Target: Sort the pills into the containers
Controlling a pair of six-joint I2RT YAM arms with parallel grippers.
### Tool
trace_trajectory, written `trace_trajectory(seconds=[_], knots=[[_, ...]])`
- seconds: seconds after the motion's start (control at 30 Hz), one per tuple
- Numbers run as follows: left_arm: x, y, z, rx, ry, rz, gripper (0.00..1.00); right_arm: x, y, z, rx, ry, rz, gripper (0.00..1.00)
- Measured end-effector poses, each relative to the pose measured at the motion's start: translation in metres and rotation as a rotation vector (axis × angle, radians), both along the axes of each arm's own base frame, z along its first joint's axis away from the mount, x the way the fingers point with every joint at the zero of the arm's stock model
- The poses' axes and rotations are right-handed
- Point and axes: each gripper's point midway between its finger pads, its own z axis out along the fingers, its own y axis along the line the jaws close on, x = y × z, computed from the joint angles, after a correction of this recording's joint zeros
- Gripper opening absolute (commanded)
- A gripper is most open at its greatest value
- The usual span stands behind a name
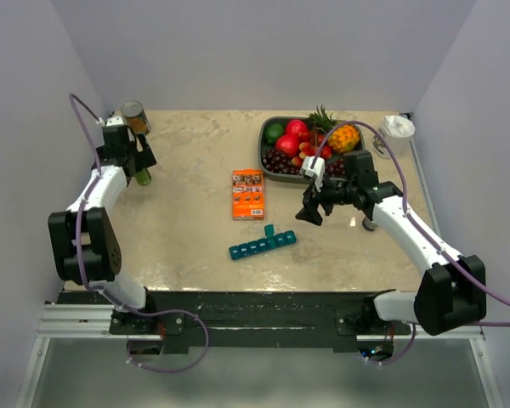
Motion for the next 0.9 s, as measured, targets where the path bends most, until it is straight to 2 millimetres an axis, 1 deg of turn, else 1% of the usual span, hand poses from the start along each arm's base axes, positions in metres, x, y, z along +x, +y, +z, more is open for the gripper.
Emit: trace_trajectory(seconds=[0.13,0.2,0.23,0.37,0.4,0.47,0.5,0.57,0.6,0.7,0.77,0.83,0.9], knots=[[0.015,0.01,-0.022,0.018,0.059,0.034,0.89,-0.001,-0.001,-0.001,0.003,0.005,0.008,0.8],[0.019,0.014,-0.029,0.027,0.086,0.046,0.84,-0.002,0.0,-0.003,0.003,0.014,0.015,0.8],[0.022,0.015,-0.032,0.03,0.095,0.051,0.84,-0.003,-0.001,-0.004,0.001,0.02,0.016,0.8],[0.028,0.019,-0.041,0.036,0.119,0.06,0.71,-0.005,-0.002,-0.01,-0.006,0.041,0.019,0.8],[0.027,0.019,-0.043,0.036,0.125,0.06,0.66,-0.005,-0.002,-0.01,-0.006,0.045,0.019,0.8],[0.027,0.018,-0.045,0.035,0.132,0.059,0.58,-0.005,-0.003,-0.011,-0.008,0.05,0.017,0.81],[0.027,0.018,-0.045,0.034,0.133,0.059,0.45,-0.006,-0.003,-0.011,-0.009,0.05,0.017,0.81],[0.027,0.018,-0.046,0.035,0.135,0.055,0.31,-0.006,-0.003,-0.012,-0.01,0.05,0.019,0.81],[0.027,0.018,-0.045,0.037,0.136,0.05,0.19,-0.006,-0.003,-0.012,-0.011,0.05,0.02,0.81],[0.027,0.017,-0.046,0.033,0.137,0.042,0.04,-0.006,-0.004,-0.012,-0.013,0.049,0.022,0.81],[0.027,0.014,-0.045,0.028,0.136,0.025,0.0,-0.007,-0.004,-0.013,-0.016,0.046,0.026,0.81],[0.025,0.008,-0.043,0.012,0.131,-0.007,0.0,-0.007,-0.005,-0.013,-0.02,0.041,0.031,0.81],[0.012,-0.004,-0.039,-0.016,0.122,-0.056,0.0,-0.007,-0.006,-0.014,-0.025,0.036,0.037,0.81]])
